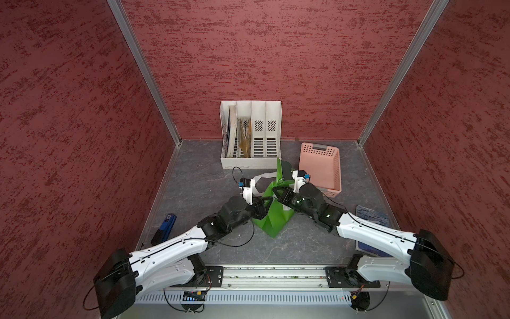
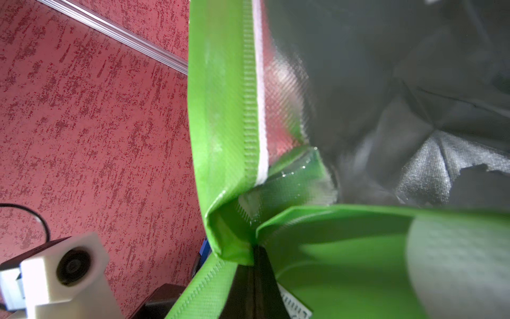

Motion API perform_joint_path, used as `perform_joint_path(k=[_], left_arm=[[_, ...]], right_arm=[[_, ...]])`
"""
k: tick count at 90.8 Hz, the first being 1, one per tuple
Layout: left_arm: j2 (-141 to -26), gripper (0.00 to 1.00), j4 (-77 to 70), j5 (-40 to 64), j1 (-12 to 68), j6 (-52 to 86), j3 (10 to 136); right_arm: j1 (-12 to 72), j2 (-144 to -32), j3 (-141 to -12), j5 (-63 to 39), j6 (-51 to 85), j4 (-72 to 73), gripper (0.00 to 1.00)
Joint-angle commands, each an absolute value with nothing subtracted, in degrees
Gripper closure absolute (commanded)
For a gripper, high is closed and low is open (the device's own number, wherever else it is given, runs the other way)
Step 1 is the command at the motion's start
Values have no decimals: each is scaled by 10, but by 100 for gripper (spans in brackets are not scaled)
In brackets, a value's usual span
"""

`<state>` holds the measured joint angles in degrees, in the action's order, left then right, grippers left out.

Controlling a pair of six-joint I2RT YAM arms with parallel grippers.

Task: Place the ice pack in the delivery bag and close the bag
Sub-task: Seal the delivery bag at the center of the board.

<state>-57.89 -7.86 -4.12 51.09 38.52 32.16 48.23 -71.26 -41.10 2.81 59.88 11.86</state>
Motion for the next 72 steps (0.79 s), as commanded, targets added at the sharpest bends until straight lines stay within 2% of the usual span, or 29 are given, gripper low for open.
perform_joint_path(k=[1,21,28,41,46,56,66,72], left_arm=[[-580,65,-103,-35,503,398,332],[-587,87,-115,-21,490,422,333],[-592,100,-107,-16,490,418,338],[-590,100,-99,-18,490,408,338],[-588,100,-76,-26,491,397,346],[-590,100,-4,-49,499,348,383],[-598,100,53,-63,513,288,416],[-601,100,67,-77,523,260,428]], right_arm=[[483,-707,-395,47,585,105,100],[485,-706,-388,41,575,118,100],[485,-705,-385,41,574,125,100],[485,-703,-385,43,569,120,99],[486,-701,-387,46,571,109,90],[485,-686,-404,64,567,58,53],[485,-665,-444,68,545,-18,31],[484,-650,-481,82,529,-100,24]])
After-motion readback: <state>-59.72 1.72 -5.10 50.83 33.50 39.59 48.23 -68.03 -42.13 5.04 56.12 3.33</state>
